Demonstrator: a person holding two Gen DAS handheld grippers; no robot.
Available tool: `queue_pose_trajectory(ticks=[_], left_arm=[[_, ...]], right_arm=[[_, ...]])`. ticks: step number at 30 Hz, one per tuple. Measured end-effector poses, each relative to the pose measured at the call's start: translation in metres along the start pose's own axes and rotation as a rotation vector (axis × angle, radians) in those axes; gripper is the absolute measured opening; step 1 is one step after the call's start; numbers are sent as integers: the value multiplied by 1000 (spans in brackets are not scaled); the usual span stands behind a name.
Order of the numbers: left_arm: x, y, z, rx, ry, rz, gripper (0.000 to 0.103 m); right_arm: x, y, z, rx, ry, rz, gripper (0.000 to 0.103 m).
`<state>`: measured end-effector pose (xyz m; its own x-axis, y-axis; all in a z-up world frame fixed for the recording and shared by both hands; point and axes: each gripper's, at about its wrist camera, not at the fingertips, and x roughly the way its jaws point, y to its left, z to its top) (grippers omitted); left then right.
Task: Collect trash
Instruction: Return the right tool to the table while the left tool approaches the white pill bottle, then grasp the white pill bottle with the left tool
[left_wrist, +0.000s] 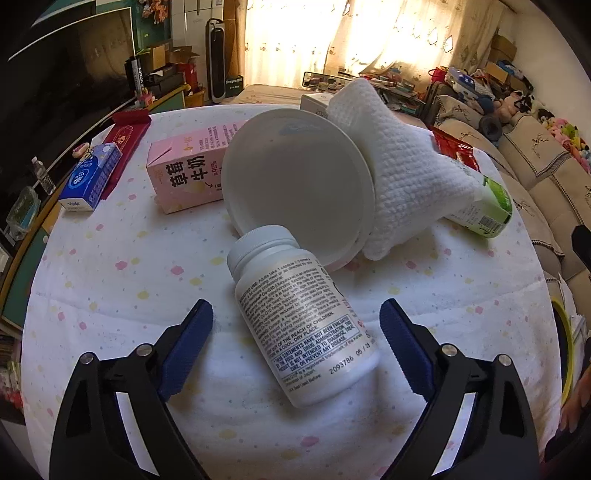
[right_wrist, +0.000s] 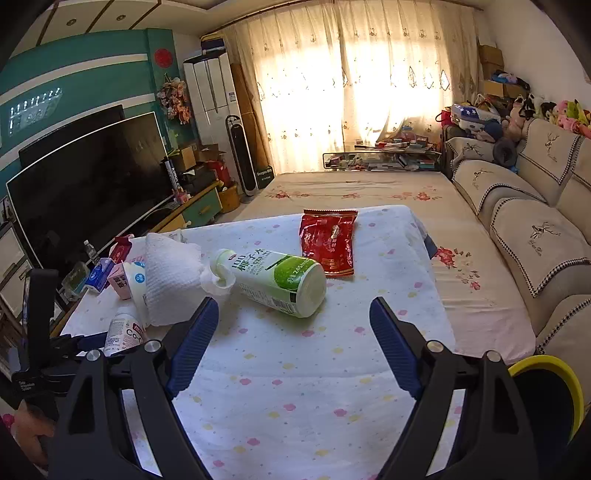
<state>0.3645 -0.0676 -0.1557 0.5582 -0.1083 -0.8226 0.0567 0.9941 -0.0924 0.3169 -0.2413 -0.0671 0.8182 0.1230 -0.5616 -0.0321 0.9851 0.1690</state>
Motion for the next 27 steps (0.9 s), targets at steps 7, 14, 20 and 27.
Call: queue_pose_trajectory(ticks=[7, 14, 20, 27], left_arm=[[8, 0, 5, -12, 13, 27, 71], [6, 8, 4, -5, 9, 28, 52], [-15, 19, -11, 2, -26, 29, 49], [-69, 27, -43, 32, -106, 6, 47]], right_arm=[[3, 3, -3, -15, 17, 6, 79], [5, 2, -3, -11, 19, 5, 79], [6, 1, -3, -8, 18, 5, 79], [5, 1, -3, -10, 17, 7, 79]])
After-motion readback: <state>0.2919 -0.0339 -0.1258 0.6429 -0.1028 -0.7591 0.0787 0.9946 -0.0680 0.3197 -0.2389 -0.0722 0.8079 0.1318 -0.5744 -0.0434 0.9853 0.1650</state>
